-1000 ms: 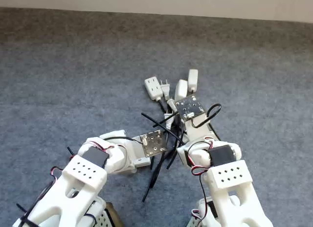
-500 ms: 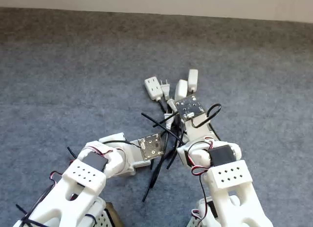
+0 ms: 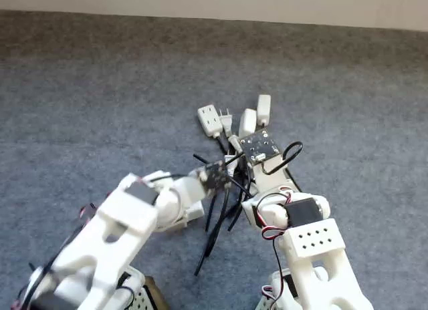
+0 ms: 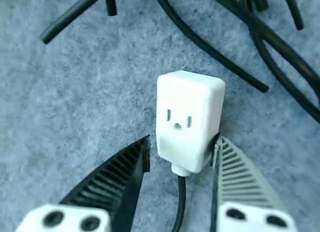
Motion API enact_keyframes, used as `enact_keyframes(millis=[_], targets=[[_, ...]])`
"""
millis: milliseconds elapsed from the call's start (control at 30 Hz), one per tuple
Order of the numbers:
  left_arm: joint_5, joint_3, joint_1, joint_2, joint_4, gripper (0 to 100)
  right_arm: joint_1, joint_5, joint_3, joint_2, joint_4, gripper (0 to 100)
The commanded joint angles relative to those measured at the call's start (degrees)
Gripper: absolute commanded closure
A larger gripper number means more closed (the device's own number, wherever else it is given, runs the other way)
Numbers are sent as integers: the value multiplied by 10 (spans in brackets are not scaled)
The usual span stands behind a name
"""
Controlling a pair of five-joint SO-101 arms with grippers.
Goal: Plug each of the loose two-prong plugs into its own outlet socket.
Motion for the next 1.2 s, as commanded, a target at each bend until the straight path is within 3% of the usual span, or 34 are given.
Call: enact_keyframes(millis=[0, 167, 367, 467, 600, 733, 900, 1067, 1167], targets=[[5, -144, -7, 167, 55, 791, -4, 7, -3, -14, -7, 992], [-25, -282, -51, 340, 69, 838, -4, 7, -2, -14, -6, 992], [-62, -460, -135, 472, 166, 841, -4, 8, -2, -14, -7, 992], [-137, -495, -133, 499, 252, 855, -4, 8, -2, -14, -7, 992], [-187, -504, -96, 493, 374, 998, -4, 8, -2, -14, -7, 992], [-304, -496, -72, 451, 498, 995, -4, 8, -2, -14, -7, 992], [-404, -436, -80, 405, 493, 996, -4, 8, -2, -14, -7, 992], [-344, -466, -99, 400, 462, 992, -4, 8, -2, -14, -7, 992], [-319, -490, -99, 400, 461, 909, -4, 8, -2, -14, -7, 992]])
